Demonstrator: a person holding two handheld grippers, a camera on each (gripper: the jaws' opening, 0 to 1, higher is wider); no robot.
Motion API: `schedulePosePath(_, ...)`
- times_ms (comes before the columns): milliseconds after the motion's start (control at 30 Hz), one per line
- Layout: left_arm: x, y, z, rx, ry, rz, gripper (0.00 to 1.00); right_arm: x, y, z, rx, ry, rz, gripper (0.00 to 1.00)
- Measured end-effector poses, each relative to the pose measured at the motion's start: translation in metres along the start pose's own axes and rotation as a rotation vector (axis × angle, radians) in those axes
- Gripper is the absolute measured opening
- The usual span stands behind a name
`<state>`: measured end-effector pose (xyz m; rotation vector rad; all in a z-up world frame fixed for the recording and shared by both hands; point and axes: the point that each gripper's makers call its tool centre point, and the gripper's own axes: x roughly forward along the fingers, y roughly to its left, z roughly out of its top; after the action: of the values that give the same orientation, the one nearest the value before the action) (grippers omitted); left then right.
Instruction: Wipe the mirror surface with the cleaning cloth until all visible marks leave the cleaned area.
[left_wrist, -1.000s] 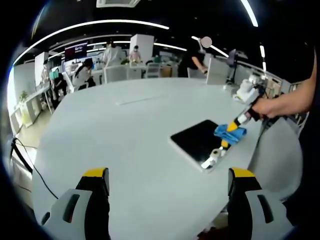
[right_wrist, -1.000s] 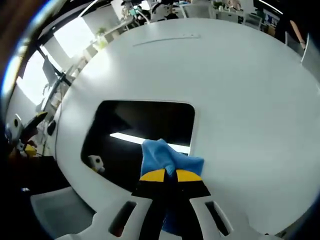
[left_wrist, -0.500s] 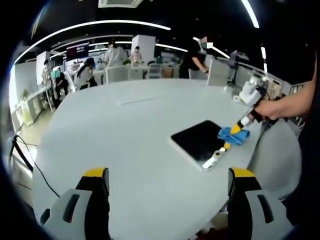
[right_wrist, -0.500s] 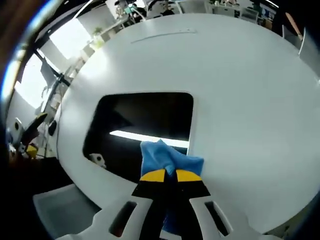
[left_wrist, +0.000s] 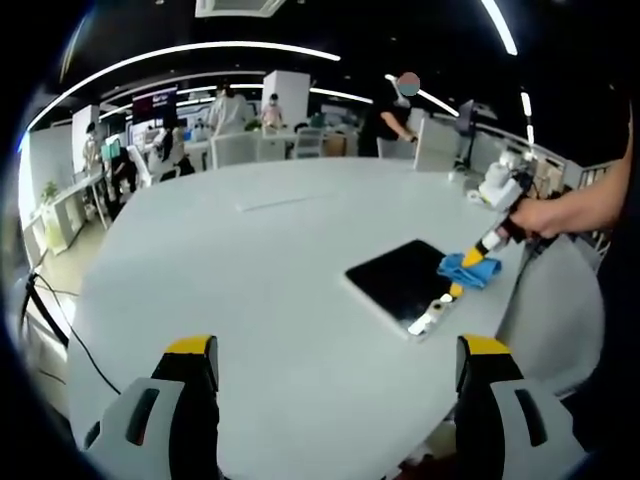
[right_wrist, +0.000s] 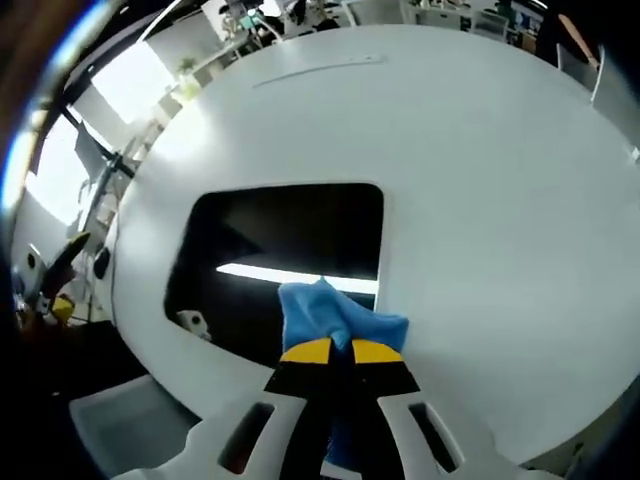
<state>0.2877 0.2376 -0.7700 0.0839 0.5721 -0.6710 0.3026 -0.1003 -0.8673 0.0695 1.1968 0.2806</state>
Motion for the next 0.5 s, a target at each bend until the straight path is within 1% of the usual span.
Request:
schedulePosePath(133,-0.001,0.0,0.0,-0.002,-0.003,0.0,0.99,0.001,0.001,0.0,0.004,-0.003,-0.006,0.0)
schedulePosePath(300,-0.004,0.001,0.0,0.005,-0.014,-0.001,0.99,0.002,0.007,0.001,0.001,-0.002,-0.006,0.0)
schedulePosePath(500,-0.008,0.005,0.0,0.006,-0.013,0.01,1.0,0.004,0.015,0.003,0.003,-0.005,0.002,0.0)
